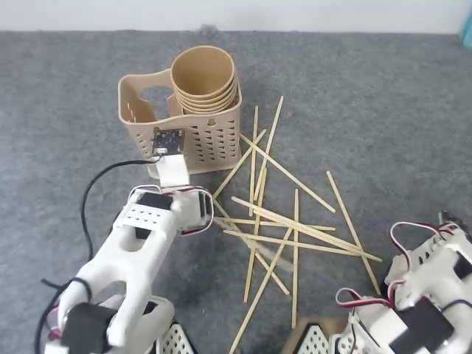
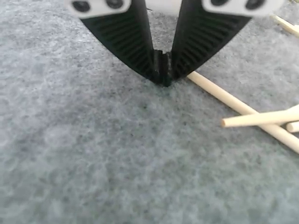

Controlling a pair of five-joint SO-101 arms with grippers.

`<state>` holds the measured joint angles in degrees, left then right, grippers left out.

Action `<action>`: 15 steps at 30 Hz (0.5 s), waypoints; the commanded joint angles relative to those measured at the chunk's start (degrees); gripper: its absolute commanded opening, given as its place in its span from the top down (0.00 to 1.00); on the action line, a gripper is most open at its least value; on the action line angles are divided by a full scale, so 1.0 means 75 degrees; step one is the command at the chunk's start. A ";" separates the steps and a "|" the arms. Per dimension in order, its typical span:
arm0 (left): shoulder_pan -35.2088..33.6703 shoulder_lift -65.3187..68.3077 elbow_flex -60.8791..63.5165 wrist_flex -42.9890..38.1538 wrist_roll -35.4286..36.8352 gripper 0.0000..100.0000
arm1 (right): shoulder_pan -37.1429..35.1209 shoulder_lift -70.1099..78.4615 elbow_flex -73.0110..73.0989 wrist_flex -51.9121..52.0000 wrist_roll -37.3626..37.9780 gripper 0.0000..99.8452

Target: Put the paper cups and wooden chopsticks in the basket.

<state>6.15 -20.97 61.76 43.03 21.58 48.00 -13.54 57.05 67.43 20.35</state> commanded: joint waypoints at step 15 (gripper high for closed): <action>0.0246 -0.0023 0.0006 -0.0105 0.0035 0.88 | 0.0147 -0.0088 0.0141 0.0041 0.0164 0.99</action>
<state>7.47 -20.97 61.76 42.95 21.41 48.00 -13.54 57.05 67.43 20.35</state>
